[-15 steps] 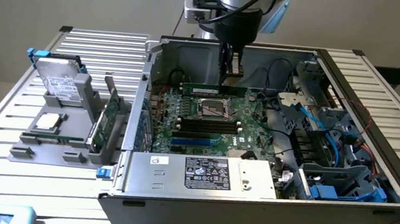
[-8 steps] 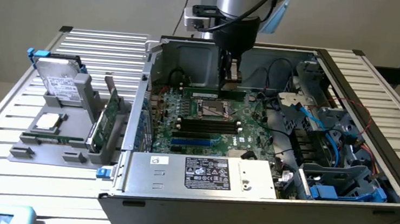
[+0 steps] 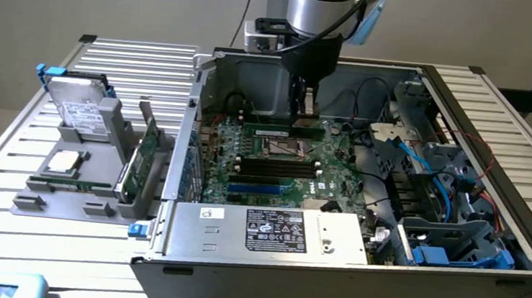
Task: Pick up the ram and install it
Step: 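Insert the ram into the slot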
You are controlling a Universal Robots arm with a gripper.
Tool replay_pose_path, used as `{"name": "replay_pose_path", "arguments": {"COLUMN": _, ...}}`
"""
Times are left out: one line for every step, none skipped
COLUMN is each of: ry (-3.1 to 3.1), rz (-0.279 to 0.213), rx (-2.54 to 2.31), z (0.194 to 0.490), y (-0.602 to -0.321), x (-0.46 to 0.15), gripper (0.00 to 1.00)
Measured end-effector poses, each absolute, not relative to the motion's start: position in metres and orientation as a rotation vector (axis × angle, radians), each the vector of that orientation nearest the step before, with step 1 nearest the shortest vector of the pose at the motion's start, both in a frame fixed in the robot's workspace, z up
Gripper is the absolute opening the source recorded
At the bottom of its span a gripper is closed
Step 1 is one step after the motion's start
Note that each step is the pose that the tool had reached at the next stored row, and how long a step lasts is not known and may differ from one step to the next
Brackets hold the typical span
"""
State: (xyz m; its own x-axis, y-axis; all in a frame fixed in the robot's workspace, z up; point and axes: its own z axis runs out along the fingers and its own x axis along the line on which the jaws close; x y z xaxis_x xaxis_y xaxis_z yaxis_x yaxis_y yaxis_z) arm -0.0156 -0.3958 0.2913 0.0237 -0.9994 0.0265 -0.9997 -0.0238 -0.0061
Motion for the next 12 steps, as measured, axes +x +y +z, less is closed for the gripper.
{"name": "replay_pose_path", "arguments": {"ry": -2.185, "rz": 0.036, "rx": 2.237, "z": 0.289, "y": -0.396, "x": -0.016, "gripper": 0.14}}
{"name": "replay_pose_path", "arguments": {"ry": -2.185, "rz": 0.036, "rx": 2.237, "z": 0.288, "y": -0.396, "x": -0.016, "gripper": 0.14}}
{"name": "replay_pose_path", "arguments": {"ry": -2.185, "rz": 0.036, "rx": 2.237, "z": 0.286, "y": -0.396, "x": -0.016, "gripper": 0.14}}
{"name": "replay_pose_path", "arguments": {"ry": -2.185, "rz": 0.036, "rx": 2.237, "z": 0.284, "y": -0.396, "x": -0.016, "gripper": 0.14}}
{"name": "replay_pose_path", "arguments": {"ry": -2.185, "rz": 0.036, "rx": 2.237, "z": 0.282, "y": -0.396, "x": -0.016, "gripper": 0.14}}
{"name": "replay_pose_path", "arguments": {"ry": -2.185, "rz": 0.036, "rx": 2.237, "z": 0.28, "y": -0.396, "x": -0.016, "gripper": 0.14}}
{"name": "replay_pose_path", "arguments": {"ry": -2.185, "rz": 0.036, "rx": 2.237, "z": 0.278, "y": -0.396, "x": -0.016, "gripper": 0.14}}
{"name": "replay_pose_path", "arguments": {"ry": -2.185, "rz": 0.036, "rx": 2.237, "z": 0.277, "y": -0.396, "x": -0.016, "gripper": 0.14}}
{"name": "replay_pose_path", "arguments": {"ry": -2.185, "rz": 0.036, "rx": 2.237, "z": 0.275, "y": -0.396, "x": -0.016, "gripper": 0.14}}
{"name": "replay_pose_path", "arguments": {"ry": -2.185, "rz": 0.036, "rx": 2.237, "z": 0.273, "y": -0.396, "x": -0.016, "gripper": 0.14}}
{"name": "replay_pose_path", "arguments": {"ry": -2.185, "rz": 0.036, "rx": 2.237, "z": 0.271, "y": -0.396, "x": -0.016, "gripper": 0.14}}
{"name": "replay_pose_path", "arguments": {"ry": -2.185, "rz": 0.036, "rx": 2.237, "z": 0.27, "y": -0.396, "x": -0.016, "gripper": 0.14}}
